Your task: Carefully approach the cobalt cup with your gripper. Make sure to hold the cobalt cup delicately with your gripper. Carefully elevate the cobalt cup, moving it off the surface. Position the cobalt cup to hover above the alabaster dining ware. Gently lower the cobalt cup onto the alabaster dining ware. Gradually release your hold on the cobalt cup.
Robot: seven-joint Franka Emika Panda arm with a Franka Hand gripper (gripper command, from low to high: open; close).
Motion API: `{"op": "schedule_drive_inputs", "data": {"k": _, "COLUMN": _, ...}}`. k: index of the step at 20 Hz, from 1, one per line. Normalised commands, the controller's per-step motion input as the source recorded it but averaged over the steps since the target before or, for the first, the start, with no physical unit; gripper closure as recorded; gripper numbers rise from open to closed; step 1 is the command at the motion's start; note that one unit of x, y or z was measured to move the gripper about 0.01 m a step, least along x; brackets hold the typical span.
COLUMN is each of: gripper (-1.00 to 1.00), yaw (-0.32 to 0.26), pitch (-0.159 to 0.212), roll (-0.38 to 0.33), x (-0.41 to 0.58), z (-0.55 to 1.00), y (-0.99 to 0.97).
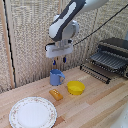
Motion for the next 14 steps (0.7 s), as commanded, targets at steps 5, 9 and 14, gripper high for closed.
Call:
{"op": "schedule_drive_inputs", "data": {"k": 5, "gripper": -1.0, "yaw": 0.12, "pitch": 0.012, "roll": -0.038, "x": 0.373, "z": -0.29, "y": -0.2}}
{"op": "schedule_drive_inputs", "data": {"k": 9, "gripper": -1.0, "yaw": 0.11, "pitch": 0.007, "roll": -0.037, "x": 0.274, "z": -0.26, "y": -0.21}}
{"op": "schedule_drive_inputs", "data": {"k": 14, "gripper": -1.0, "yaw": 0.034, "pitch": 0.001, "roll": -0.037, "x": 0.178, "z": -0.16, "y": -0.15}}
